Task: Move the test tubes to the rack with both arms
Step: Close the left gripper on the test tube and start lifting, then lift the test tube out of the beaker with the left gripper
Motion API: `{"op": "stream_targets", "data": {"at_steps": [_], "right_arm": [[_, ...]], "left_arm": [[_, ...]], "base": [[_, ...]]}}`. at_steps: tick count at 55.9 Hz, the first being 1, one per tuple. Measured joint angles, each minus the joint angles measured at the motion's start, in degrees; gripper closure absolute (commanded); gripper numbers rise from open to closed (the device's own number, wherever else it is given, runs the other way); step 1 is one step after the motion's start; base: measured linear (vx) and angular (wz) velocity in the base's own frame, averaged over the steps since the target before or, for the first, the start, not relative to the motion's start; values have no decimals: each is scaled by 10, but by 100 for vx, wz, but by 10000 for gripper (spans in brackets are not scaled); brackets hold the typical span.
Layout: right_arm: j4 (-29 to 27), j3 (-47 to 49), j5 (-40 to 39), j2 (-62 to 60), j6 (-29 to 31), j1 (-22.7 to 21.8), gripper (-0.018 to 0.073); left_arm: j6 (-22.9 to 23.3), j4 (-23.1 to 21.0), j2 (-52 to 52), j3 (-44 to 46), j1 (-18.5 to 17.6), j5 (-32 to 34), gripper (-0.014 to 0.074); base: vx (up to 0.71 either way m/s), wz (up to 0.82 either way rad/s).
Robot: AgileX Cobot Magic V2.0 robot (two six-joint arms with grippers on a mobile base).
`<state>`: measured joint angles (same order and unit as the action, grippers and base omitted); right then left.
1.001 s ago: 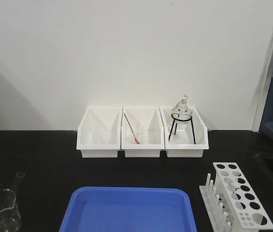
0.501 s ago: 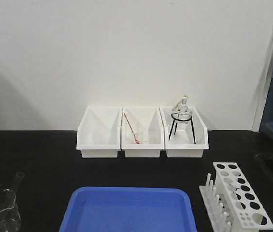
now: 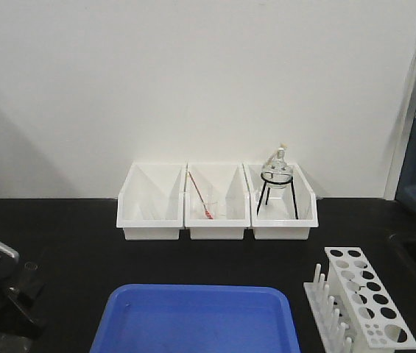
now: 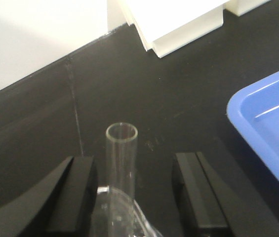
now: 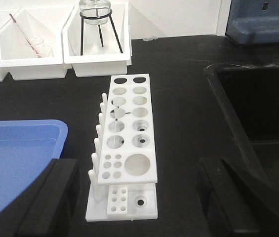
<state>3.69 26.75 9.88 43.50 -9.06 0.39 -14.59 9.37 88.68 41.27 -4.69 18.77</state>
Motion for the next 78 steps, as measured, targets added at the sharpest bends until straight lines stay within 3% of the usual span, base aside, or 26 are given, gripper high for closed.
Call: {"op": "stream_targets", "data": {"at_steps": [9, 31, 46, 48, 49, 58, 66, 78], "right_arm": [[0, 0, 1, 0, 0, 0, 8], [0, 0, 1, 0, 0, 0, 8], [0, 0, 1, 0, 0, 0, 10], [0, 0, 1, 0, 0, 0, 13], [0, 0, 1, 0, 0, 0, 22], [0, 0, 1, 0, 0, 0, 41], [0, 0, 1, 0, 0, 0, 53], [0, 0, 1, 0, 0, 0, 53]], "left_arm": [[-31, -6, 52, 40, 0, 8, 77], [-35, -41, 124, 85, 0, 21, 98], [-35, -41, 124, 86, 0, 26, 272], [-35, -41, 124, 86, 0, 27, 311], [-35, -41, 124, 86, 0, 36, 430], [-33, -41, 123, 86, 0, 39, 608], [-33, -53, 107, 86, 0, 36, 605], [-33, -175, 46, 86, 0, 22, 605]], "base": [[0, 0], [0, 0], [0, 0], [0, 0], [0, 0], [0, 0], [0, 0], [0, 0]]}}
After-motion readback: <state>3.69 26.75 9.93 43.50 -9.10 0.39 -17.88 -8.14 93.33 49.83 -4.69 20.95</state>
